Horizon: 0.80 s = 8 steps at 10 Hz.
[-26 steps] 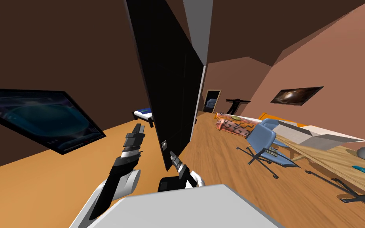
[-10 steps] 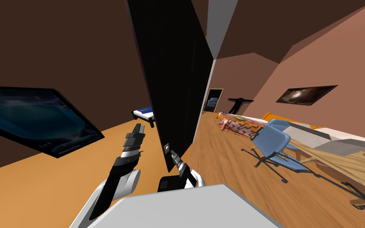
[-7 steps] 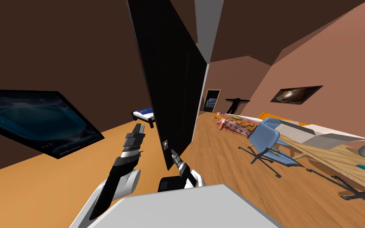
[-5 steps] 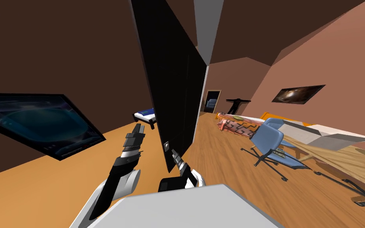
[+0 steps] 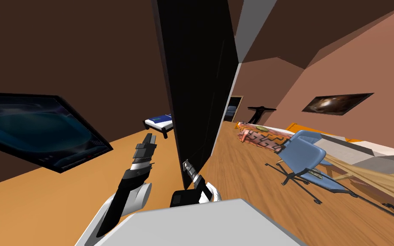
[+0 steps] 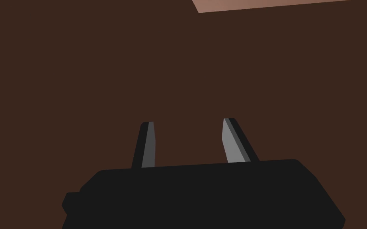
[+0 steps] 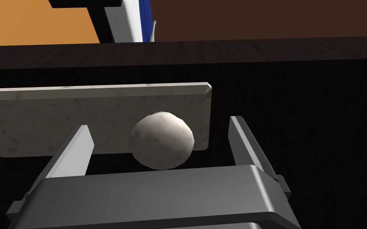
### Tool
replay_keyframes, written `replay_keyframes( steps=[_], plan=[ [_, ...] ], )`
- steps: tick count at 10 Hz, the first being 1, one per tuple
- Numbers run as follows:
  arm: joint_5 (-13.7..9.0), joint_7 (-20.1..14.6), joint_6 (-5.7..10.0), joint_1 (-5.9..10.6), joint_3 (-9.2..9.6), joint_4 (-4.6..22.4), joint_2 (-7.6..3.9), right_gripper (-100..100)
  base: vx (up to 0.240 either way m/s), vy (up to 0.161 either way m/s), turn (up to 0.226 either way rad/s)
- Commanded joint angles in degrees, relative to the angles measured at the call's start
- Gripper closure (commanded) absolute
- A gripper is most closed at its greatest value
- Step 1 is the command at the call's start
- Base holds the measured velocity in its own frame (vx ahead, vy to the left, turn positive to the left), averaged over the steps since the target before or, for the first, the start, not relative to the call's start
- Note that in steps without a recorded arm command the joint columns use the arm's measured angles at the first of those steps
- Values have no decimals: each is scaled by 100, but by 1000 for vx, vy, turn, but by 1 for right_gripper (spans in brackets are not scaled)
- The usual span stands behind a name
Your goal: Push the door open
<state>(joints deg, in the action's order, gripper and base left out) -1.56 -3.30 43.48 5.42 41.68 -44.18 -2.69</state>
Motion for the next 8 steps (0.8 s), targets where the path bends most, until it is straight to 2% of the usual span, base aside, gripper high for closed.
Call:
replay_keyframes(
  steps=[1,6,8],
  plan=[
    [-1,-2,-8,-2,-1,2,-7,100,-18,-7,-7],
    [-1,-2,-8,-2,-1,2,-7,100,-16,-13,2],
    [-38,39,-9,10,-171,49,-77,100,78,118,-32]
  ],
)
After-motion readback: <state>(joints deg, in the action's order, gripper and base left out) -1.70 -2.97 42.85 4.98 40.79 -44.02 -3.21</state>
